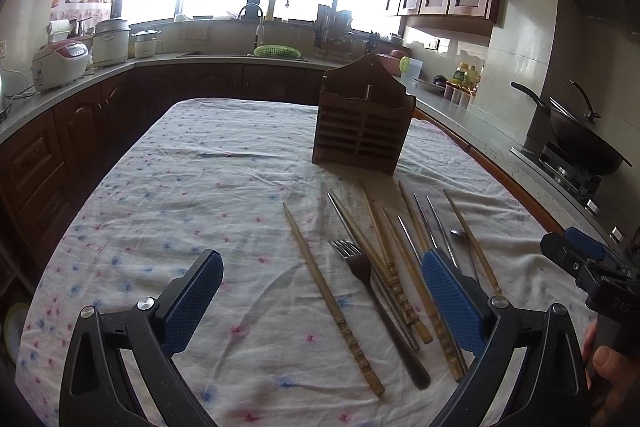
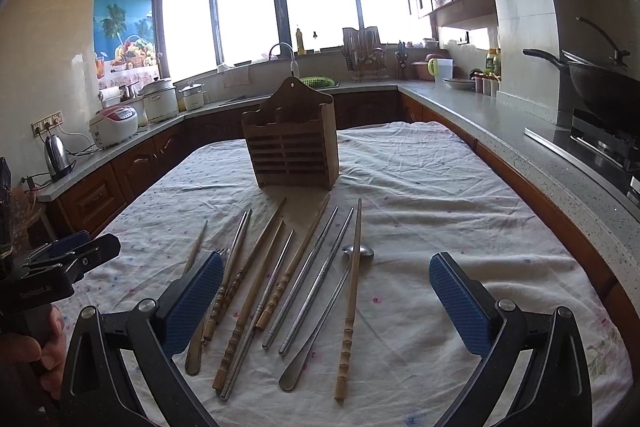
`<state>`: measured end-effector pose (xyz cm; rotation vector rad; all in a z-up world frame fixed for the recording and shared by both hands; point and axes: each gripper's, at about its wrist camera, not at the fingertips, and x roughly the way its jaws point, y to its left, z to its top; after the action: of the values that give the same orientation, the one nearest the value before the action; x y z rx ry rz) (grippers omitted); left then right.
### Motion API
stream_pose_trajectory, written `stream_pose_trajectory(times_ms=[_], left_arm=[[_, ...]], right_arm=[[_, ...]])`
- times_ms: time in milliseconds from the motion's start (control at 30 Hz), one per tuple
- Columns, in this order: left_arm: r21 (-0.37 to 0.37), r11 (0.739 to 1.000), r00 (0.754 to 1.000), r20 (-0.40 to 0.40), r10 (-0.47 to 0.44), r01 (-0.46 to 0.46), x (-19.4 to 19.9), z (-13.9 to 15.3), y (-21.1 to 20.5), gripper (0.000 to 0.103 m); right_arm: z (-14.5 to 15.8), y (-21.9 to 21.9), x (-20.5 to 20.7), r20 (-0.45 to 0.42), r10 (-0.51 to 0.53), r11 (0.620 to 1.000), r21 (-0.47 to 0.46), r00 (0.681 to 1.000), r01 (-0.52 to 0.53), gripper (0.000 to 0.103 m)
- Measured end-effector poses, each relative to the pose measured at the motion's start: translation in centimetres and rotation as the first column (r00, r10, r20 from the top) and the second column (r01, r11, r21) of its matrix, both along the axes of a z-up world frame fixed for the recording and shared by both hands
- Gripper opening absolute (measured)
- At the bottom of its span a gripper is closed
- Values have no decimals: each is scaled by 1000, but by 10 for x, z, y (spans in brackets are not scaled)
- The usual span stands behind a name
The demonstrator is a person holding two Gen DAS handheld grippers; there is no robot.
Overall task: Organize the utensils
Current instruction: 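Grasp a silver fork with the left tool while the right tool grasps a wooden chopstick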
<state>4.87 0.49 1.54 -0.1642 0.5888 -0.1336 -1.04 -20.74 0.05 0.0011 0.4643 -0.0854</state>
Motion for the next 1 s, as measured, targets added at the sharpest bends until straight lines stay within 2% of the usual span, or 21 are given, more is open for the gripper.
stream_pose_trajectory(times_ms=[133,300,467,533,700,767,1000], left_arm=[[-29,999,996,-72,-46,44,24,-4,1,92],[-67,993,981,-162,-111,101,55,-9,0,81],[-95,986,960,-231,-155,137,88,-16,-6,71],[-99,984,953,-254,-169,148,98,-19,-8,68],[-124,977,927,-316,-204,173,124,-32,-15,50],[-147,974,916,-340,-212,171,134,-38,-16,44],[-212,965,886,-401,-232,156,159,-55,-11,40]], right_arm=[[-2,-10,18,-49,3,999,43,999,-1,102],[-4,-23,45,-107,1,997,81,994,8,101],[-6,-36,72,-169,9,994,112,986,10,90],[-8,-40,82,-189,11,993,114,982,10,83],[-17,-46,107,-248,22,992,124,969,10,67],[-21,-50,116,-267,26,991,132,963,10,64],[-36,-62,151,-339,16,991,131,941,31,51]])
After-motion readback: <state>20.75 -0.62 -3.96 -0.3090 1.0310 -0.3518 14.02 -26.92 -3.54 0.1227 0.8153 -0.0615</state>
